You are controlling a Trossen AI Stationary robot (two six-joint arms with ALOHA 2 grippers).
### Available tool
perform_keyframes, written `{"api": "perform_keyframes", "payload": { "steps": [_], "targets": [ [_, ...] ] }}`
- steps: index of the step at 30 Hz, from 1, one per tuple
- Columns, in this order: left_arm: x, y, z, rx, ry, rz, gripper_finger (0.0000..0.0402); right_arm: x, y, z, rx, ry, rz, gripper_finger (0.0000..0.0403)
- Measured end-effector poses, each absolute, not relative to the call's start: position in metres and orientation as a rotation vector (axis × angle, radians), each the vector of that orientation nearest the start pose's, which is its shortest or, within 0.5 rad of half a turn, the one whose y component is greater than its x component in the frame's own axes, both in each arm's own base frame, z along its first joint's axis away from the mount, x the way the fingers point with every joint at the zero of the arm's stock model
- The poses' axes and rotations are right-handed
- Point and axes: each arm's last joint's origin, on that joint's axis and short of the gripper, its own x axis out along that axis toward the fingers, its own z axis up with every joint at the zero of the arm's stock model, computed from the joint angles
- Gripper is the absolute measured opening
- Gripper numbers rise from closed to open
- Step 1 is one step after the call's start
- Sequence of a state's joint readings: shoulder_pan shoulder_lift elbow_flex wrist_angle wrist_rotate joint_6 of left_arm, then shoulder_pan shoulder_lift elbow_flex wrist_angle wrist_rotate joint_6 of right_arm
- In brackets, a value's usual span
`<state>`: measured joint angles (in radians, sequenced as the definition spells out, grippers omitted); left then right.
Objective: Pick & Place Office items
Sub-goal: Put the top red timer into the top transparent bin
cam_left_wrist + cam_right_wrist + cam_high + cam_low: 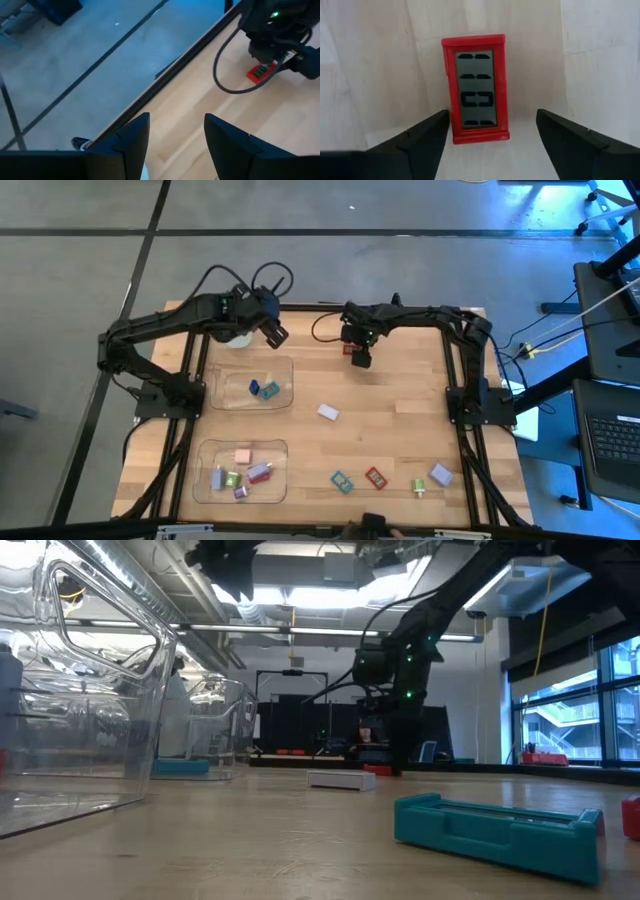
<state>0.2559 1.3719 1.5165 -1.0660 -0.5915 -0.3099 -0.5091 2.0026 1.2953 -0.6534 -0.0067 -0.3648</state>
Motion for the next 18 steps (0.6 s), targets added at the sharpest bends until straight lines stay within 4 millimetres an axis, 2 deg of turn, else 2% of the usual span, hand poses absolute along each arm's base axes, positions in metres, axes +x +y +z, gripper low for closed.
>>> {"api": "perform_keyframes", "payload": {
  "steps": [10,18],
  "targets": [
    [0.24,0.092,0.384,-0.09,0.826,0.937,0.0184,0.325,-0.192,0.134,0.097,1.332,-0.128,0.0257],
    [0.24,0.092,0.384,-0.08,0.829,0.939,0.0184,0.326,-0.191,0.134,0.109,1.326,-0.134,0.0168]
  ]
}}
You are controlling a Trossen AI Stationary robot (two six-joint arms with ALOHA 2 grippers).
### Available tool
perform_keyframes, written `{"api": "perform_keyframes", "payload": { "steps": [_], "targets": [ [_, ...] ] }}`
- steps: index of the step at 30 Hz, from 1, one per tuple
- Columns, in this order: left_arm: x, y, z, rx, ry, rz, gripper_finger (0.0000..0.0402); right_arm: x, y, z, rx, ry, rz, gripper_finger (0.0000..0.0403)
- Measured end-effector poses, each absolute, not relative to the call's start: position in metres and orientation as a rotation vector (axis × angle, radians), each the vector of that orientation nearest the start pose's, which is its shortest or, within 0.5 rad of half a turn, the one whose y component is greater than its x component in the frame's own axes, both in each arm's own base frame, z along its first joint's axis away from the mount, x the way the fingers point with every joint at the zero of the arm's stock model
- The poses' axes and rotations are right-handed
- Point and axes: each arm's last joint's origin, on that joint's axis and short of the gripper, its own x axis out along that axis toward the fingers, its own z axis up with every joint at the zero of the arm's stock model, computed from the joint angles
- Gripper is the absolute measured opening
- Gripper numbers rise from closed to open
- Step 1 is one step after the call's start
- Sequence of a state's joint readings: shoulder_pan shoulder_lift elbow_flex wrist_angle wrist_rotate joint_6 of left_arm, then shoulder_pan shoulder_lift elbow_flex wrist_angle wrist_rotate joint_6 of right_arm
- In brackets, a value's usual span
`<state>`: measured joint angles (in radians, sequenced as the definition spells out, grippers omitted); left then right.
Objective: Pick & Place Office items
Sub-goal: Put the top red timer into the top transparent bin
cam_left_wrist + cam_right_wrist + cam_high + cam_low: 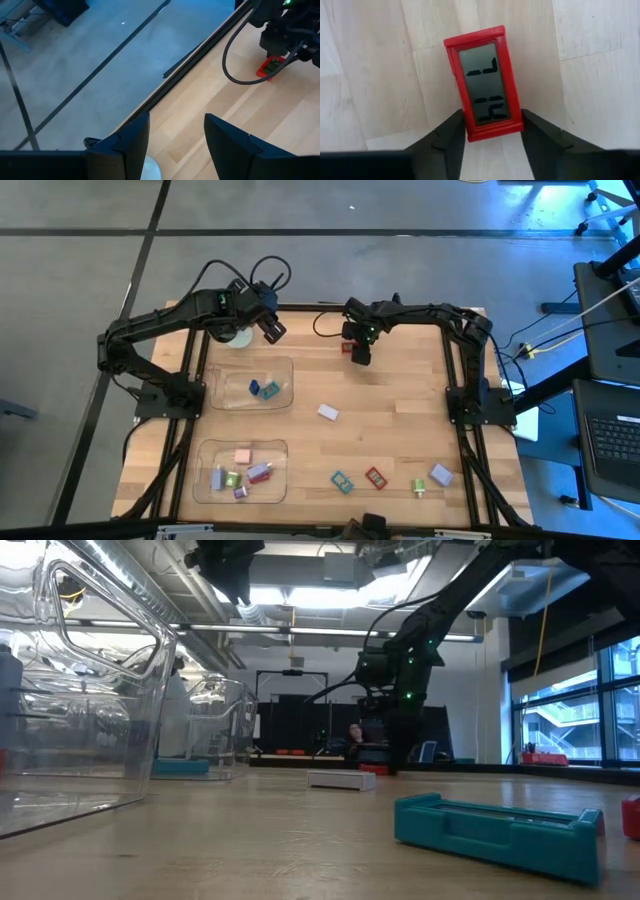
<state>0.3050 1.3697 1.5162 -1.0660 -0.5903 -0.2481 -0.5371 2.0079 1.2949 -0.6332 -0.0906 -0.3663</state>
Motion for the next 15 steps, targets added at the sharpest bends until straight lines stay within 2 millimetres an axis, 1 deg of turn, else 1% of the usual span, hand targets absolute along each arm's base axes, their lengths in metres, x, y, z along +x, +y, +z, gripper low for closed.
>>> {"api": "perform_keyframes", "payload": {
  "steps": [2,10,12,15],
  "targets": [
    [0.24,0.092,0.384,-0.08,0.829,0.939,0.0184,0.326,-0.191,0.134,0.123,1.324,-0.142,0.0155],
    [0.24,0.092,0.384,-0.105,0.815,0.952,0.0184,0.326,-0.188,0.138,0.185,1.292,-0.114,0.0155],
    [0.24,0.092,0.384,-0.12,0.807,0.959,0.0184,0.324,-0.186,0.144,0.2,1.28,-0.111,0.0156],
    [0.24,0.092,0.384,-0.147,0.793,0.971,0.0184,0.322,-0.186,0.163,0.198,1.221,-0.128,0.0158]
  ]
}}
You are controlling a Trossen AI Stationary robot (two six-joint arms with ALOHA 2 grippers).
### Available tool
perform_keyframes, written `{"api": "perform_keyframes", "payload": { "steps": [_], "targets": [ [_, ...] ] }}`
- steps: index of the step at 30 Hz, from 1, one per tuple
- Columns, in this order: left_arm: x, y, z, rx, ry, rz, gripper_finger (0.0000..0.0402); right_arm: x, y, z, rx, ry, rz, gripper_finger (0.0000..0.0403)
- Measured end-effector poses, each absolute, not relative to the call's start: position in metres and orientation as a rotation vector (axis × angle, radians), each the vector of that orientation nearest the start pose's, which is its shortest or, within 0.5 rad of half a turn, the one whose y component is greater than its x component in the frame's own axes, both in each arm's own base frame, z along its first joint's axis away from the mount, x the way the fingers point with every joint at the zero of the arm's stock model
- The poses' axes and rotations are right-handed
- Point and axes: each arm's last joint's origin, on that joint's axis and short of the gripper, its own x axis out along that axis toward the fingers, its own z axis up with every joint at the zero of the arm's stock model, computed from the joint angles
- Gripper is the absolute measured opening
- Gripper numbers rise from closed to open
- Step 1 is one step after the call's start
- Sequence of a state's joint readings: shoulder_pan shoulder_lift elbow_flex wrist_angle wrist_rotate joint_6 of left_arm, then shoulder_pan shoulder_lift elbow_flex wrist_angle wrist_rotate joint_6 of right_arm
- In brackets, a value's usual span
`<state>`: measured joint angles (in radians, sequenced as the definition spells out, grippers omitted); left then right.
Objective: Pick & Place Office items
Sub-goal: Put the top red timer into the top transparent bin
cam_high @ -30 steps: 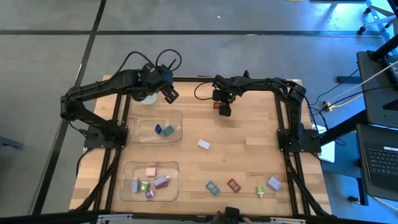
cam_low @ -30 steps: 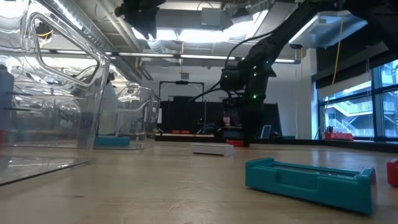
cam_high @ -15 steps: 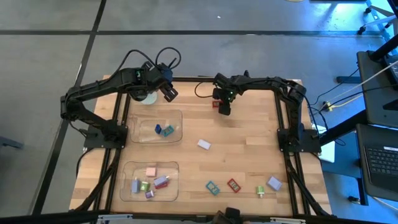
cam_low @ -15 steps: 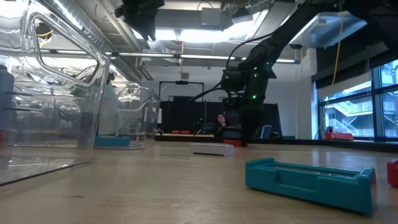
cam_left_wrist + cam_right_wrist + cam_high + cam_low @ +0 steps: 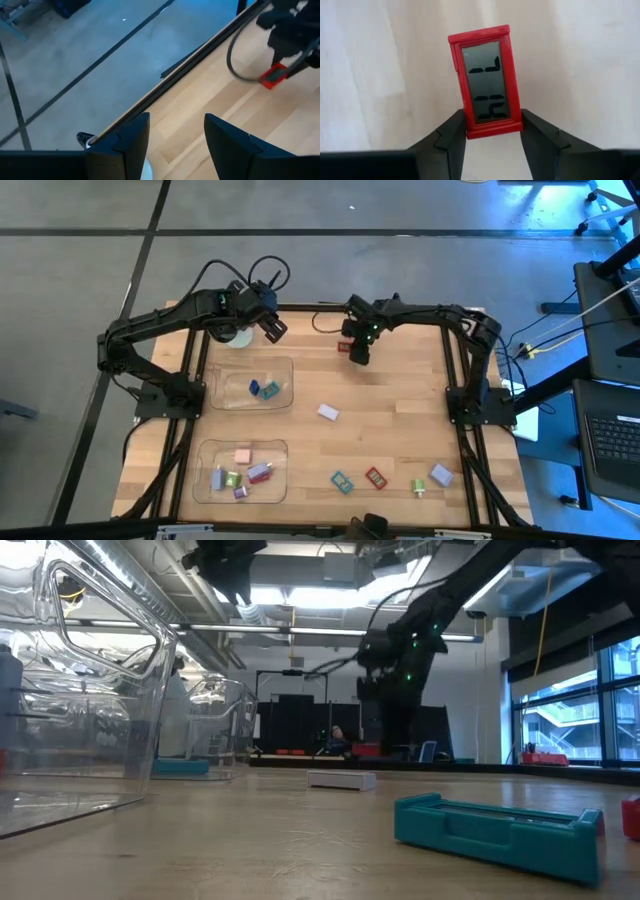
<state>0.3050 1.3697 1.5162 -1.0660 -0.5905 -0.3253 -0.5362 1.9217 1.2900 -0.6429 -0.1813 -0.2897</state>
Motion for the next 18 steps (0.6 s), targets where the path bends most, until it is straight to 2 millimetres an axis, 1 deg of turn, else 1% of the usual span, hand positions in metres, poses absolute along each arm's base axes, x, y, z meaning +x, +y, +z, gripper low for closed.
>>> {"api": "perform_keyframes", "payload": {
  "steps": [4,9,11,13,16,18],
  "targets": [
    [0.24,0.092,0.384,-0.197,0.765,0.995,0.0184,0.317,-0.184,0.191,0.193,1.145,-0.181,0.0159],
    [0.243,0.093,0.386,-0.256,0.703,1.005,0.0184,0.307,-0.176,0.237,0.16,1.011,-0.228,0.016],
    [0.248,0.094,0.388,-0.291,0.65,0.961,0.0184,0.301,-0.172,0.255,0.111,0.965,-0.275,0.016],
    [0.253,0.093,0.391,-0.323,0.611,0.88,0.0185,0.296,-0.166,0.272,0.06,0.929,-0.328,0.016],
    [0.263,0.091,0.395,-0.344,0.545,0.789,0.019,0.287,-0.158,0.293,-0.017,0.895,-0.412,0.0161],
    [0.27,0.091,0.395,-0.351,0.515,0.761,0.0195,0.282,-0.152,0.303,-0.068,0.883,-0.469,0.0161]
  ]
}}
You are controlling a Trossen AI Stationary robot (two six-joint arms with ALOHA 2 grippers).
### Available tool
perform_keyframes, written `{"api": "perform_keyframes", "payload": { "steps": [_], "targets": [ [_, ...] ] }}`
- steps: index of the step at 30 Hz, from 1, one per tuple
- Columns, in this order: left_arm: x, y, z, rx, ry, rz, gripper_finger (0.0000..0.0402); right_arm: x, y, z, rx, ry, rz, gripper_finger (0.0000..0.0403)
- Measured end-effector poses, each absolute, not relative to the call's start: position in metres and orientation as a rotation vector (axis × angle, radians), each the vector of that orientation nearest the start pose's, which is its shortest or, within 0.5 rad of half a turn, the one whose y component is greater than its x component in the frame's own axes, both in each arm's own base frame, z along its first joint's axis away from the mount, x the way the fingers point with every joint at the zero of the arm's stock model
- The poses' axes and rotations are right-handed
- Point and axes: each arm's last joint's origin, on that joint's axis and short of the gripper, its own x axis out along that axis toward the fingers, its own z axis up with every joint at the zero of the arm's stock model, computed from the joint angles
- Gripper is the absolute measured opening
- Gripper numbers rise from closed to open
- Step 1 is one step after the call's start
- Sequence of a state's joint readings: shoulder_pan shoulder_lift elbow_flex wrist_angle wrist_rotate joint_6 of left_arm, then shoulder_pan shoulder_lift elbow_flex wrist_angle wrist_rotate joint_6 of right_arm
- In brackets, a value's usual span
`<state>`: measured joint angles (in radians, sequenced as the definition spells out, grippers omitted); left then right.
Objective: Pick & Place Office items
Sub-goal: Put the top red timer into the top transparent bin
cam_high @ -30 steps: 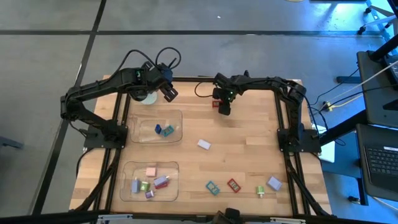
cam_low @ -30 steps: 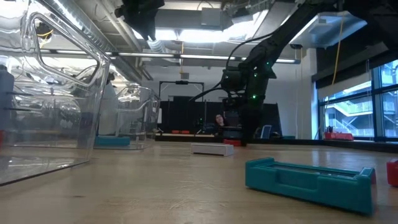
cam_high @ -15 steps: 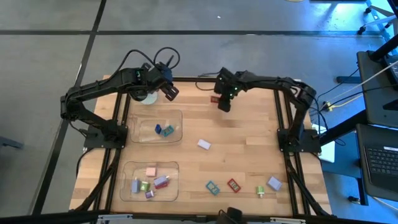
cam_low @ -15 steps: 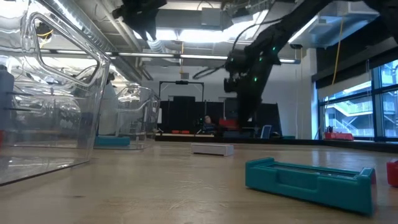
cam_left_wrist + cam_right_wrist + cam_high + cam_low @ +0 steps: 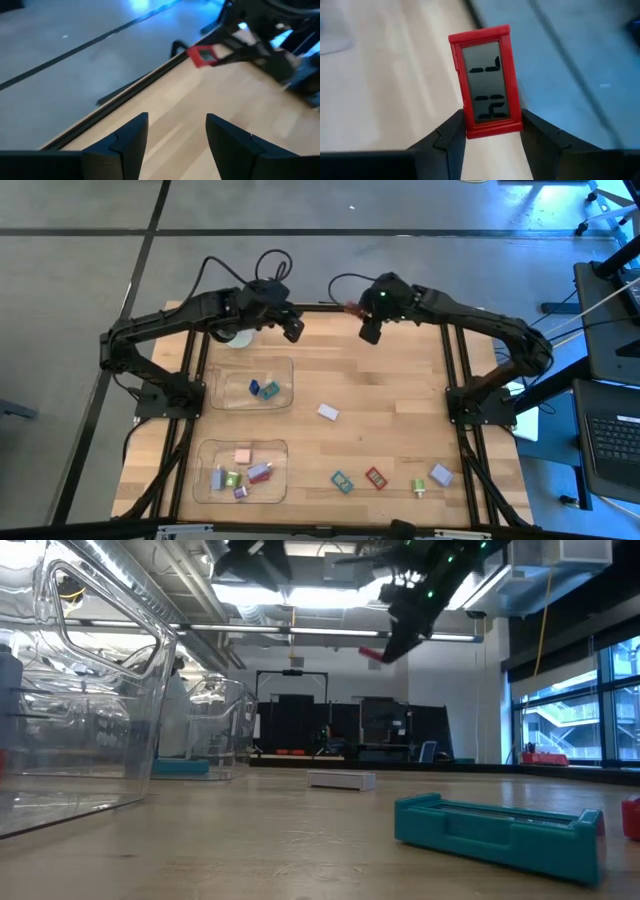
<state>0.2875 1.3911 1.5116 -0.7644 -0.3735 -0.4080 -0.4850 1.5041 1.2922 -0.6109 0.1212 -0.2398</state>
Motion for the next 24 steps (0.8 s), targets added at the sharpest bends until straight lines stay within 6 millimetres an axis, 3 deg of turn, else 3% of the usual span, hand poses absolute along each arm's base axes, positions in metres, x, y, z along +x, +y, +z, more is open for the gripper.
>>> {"api": "perform_keyframes", "payload": {
  "steps": [10,16,24],
  "targets": [
    [0.316,0.1,0.375,-0.454,0.447,0.608,0.0236,0.273,-0.114,0.335,-0.211,0.812,-0.593,0.0161],
    [0.341,0.108,0.366,-0.457,0.35,0.588,0.025,0.276,-0.09,0.339,-0.232,0.794,-0.605,0.0161],
    [0.353,0.116,0.357,-0.612,0.3,0.568,0.0248,0.28,-0.063,0.339,-0.299,0.801,-0.619,0.0162]
  ]
}}
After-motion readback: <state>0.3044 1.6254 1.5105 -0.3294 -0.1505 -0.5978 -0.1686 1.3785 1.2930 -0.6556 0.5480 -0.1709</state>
